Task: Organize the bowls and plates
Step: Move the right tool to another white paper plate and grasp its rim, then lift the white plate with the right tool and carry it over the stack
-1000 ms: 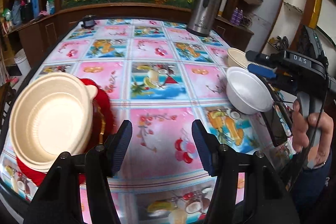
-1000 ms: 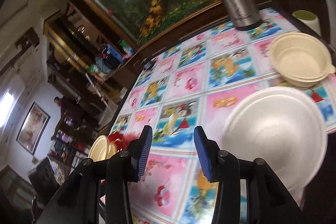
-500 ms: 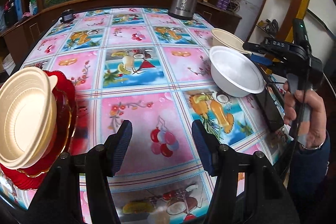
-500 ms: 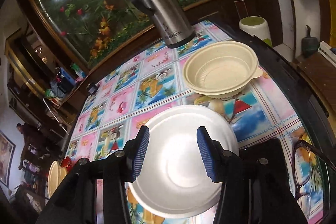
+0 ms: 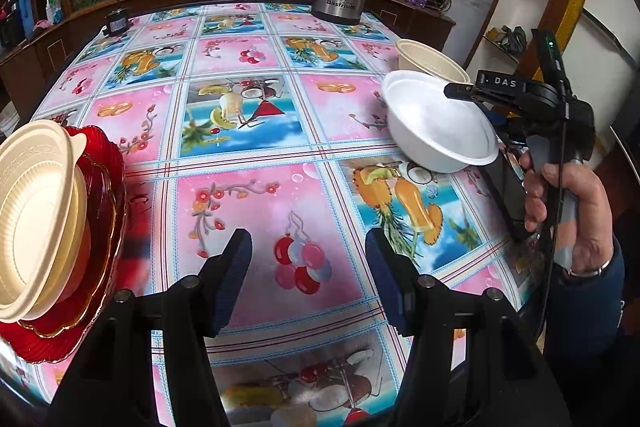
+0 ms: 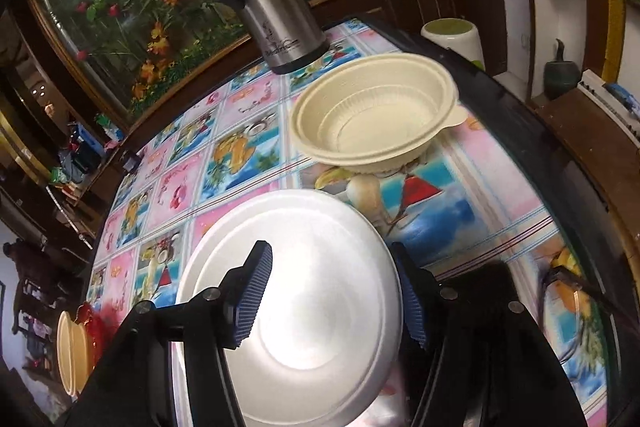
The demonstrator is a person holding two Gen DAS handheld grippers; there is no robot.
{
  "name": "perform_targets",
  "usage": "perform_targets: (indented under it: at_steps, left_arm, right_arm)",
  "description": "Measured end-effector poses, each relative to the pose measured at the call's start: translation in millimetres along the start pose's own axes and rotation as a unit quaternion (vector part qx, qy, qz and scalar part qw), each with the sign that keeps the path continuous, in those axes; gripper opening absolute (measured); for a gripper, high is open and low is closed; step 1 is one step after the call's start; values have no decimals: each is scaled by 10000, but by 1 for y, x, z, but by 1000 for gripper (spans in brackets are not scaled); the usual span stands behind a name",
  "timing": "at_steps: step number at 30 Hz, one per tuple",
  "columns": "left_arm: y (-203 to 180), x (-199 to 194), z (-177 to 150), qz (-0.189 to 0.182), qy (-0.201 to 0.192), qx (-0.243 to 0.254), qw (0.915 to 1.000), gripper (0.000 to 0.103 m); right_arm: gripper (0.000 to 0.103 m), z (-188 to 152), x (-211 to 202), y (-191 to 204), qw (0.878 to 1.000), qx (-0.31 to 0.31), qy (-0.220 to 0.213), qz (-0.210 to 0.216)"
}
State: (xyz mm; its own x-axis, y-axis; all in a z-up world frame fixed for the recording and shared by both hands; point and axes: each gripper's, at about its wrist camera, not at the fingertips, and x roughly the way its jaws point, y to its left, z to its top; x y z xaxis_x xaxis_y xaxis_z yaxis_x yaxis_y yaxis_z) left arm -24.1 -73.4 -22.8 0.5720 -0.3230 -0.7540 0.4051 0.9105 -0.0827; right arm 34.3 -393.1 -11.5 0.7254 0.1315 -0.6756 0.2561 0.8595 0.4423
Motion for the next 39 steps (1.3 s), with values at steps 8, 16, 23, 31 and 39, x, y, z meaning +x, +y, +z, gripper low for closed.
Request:
perform_targets:
  at_steps: [8, 16, 23, 31, 39]
  left_arm:
    - [11, 2, 5, -6, 13, -200, 9998, 58]
    - [28, 8, 23, -133, -51, -641, 9978, 58]
    - [25, 27, 52, -125, -130, -810, 9966, 58]
    - [23, 58, 71, -131, -29, -908, 9958, 57]
    - [15, 80, 66, -20, 84, -657, 9978, 17]
  right_arm:
    - [62, -23, 8, 53, 9912, -532, 484, 1112]
    - [60, -24, 11, 75, 9886, -972, 310, 1107]
    - [41, -24, 21, 66, 9875, -1015, 282, 1174]
    - [13, -28, 37, 61, 9844, -1035, 599, 1294]
    - [9, -31, 42, 60, 9830, -951, 701, 1404]
